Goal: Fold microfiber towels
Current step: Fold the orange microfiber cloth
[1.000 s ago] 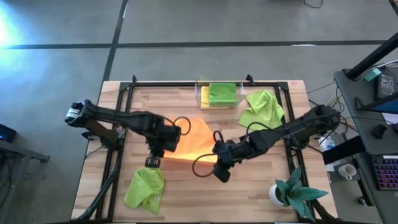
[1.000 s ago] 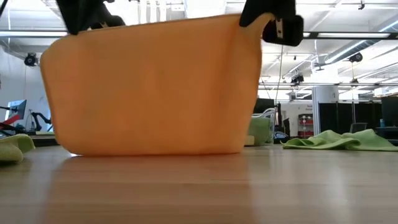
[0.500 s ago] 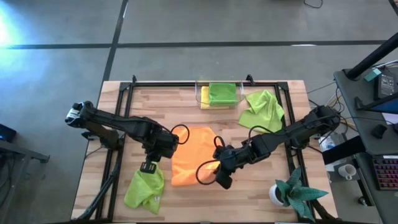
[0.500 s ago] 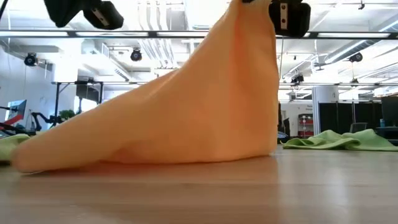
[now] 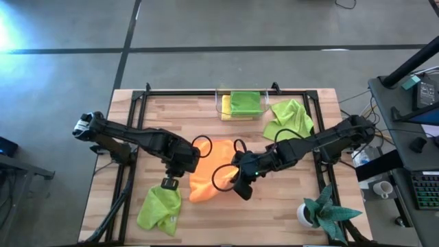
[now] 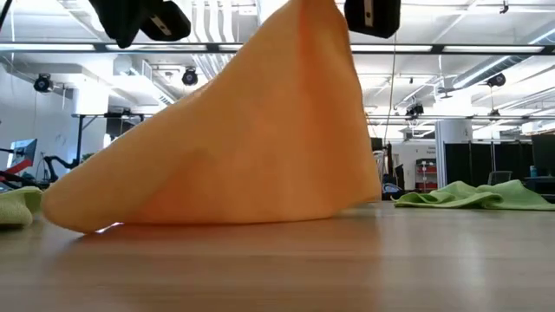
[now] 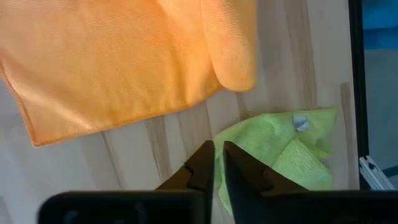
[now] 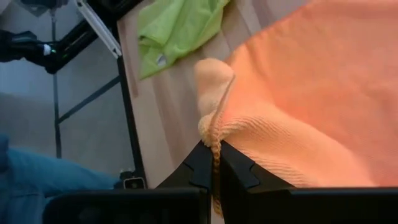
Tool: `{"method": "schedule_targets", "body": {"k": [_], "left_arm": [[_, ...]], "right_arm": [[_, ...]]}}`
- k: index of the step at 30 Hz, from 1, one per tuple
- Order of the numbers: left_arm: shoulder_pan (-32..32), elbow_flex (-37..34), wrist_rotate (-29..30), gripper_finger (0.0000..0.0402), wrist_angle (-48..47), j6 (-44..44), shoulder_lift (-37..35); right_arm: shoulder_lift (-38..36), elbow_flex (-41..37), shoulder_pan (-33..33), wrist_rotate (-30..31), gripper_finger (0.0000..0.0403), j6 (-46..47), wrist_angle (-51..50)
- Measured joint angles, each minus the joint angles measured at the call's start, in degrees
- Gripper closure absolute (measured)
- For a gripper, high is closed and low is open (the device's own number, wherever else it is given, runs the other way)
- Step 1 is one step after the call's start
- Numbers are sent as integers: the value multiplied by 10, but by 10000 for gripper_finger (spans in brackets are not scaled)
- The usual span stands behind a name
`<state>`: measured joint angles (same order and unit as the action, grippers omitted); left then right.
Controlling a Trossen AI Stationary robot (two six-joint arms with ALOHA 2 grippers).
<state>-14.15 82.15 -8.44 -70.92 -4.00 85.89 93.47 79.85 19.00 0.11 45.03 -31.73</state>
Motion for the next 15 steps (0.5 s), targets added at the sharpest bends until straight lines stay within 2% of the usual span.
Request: {"method": "schedule_targets", "body": {"k": [6, 10, 15], "left_arm": [[3, -2, 0, 313, 30, 8, 0], [3, -13, 0, 286, 147, 18, 0], [5, -34, 0, 281, 292, 18, 0]], "right_arm": [[3, 3, 2, -1, 394, 12, -28], [3, 3, 2, -1, 394, 13, -26], [3, 9, 2, -1, 394, 13, -25]]}}
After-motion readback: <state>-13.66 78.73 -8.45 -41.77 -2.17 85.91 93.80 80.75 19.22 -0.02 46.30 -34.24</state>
